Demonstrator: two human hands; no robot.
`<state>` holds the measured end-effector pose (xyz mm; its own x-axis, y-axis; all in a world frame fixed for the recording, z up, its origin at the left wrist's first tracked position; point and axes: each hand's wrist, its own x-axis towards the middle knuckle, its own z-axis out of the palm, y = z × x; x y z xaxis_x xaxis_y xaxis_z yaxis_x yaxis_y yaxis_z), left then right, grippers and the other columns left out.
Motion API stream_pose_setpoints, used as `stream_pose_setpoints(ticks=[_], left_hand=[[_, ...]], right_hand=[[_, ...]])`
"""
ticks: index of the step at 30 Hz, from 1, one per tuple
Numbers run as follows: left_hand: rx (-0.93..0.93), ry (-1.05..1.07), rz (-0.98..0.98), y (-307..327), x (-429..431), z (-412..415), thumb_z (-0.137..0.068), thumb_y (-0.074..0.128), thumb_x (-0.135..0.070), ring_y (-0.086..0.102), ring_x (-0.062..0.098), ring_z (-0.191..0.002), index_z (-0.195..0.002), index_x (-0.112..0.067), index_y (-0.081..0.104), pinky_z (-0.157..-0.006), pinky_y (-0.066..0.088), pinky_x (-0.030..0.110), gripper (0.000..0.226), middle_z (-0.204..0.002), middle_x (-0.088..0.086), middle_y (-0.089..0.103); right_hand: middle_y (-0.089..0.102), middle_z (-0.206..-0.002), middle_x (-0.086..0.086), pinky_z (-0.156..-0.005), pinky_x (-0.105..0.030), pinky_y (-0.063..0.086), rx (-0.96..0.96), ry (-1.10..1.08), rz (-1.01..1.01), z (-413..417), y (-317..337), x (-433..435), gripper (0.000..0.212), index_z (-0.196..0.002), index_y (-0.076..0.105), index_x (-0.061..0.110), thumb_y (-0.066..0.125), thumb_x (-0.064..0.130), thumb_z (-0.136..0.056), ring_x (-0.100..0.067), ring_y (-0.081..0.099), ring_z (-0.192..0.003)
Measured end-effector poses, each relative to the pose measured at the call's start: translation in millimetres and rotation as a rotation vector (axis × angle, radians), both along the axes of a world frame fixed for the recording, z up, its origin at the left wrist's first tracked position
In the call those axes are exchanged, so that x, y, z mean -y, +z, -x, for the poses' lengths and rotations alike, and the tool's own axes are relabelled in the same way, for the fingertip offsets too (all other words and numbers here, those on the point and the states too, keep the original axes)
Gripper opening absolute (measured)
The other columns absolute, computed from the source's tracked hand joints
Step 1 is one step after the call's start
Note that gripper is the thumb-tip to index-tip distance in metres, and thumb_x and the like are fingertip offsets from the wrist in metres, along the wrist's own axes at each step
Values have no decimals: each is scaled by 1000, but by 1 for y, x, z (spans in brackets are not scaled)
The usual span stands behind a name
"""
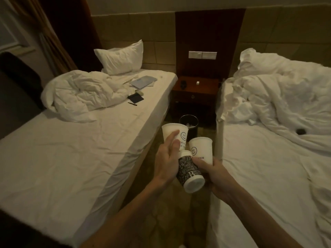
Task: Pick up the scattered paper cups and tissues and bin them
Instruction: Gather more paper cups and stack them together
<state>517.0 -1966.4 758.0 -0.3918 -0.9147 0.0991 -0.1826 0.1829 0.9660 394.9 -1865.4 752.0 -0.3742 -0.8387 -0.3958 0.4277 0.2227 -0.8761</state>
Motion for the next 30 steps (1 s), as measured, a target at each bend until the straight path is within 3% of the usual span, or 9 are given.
stream_pose_setpoints(ticks=[3,7,11,16,20,23,25,27,30], left_hand=[[43,12,19,-6,47,11,-99,42,-51,63,12,-104,-139,-43,51,-83,60,38,41,-130,5,56],[73,71,-31,-19,104,32,-104,45,-36,61,18,-108,-140,-36,54,-88,58,41,37,-133,10,53],[142,76,-57,-42,165,68,-104,44,-38,56,8,-99,-138,-44,53,-66,50,5,36,-125,5,45],[188,43,-102,-88,261,130,-104,44,-35,49,2,-92,-136,-45,52,-63,40,-3,35,-122,5,41],[214,26,-183,-129,346,183,-103,45,-37,45,-3,-93,-137,-45,51,-61,40,3,35,-124,2,37],[218,4,-240,-151,405,214,-102,46,-40,49,6,-100,-134,-48,52,-71,43,9,33,-127,1,35],[249,-35,-286,-162,445,233,-102,46,-42,53,16,-107,-133,-48,52,-83,55,28,33,-132,3,33],[309,-86,-358,-174,481,248,-101,49,-43,56,26,-109,-134,-45,54,-91,57,46,34,-136,7,35],[366,-203,-425,-199,529,277,-96,55,-51,62,35,-108,-133,-45,55,-91,56,54,37,-137,13,46]], right_hand=[[72,-109,-13,-85,-57,56,20,82,-30,18,-5,52,90,-125,51,18,90,40,-47,-33,72,-95],[67,-114,-14,-85,-60,55,5,122,-69,43,-10,113,96,-124,47,19,92,38,-40,-33,71,-95],[67,-114,-12,-82,-55,57,28,76,-100,81,-36,170,100,-125,45,20,93,34,-38,-30,72,-93],[64,-117,-15,-74,-47,59,84,-24,-158,137,-84,256,104,-132,41,18,93,26,-42,-32,70,-98],[62,-122,-16,-82,-56,57,131,-105,-265,183,-116,333,108,-135,38,17,94,24,-43,-35,67,-105],[62,-121,-16,-85,-57,56,171,-177,-329,220,-140,386,110,-137,38,16,94,24,-43,-34,68,-103],[62,-122,-14,-83,-54,57,184,-209,-374,246,-150,421,112,-139,37,17,94,26,-43,-33,69,-100],[63,-120,-14,-84,-57,56,199,-245,-414,267,-160,452,115,-138,37,16,94,28,-40,-32,69,-100],[63,-119,-15,-70,-51,60,278,-346,-430,300,-179,495,101,-136,37,13,92,17,-51,-32,69,-98]])
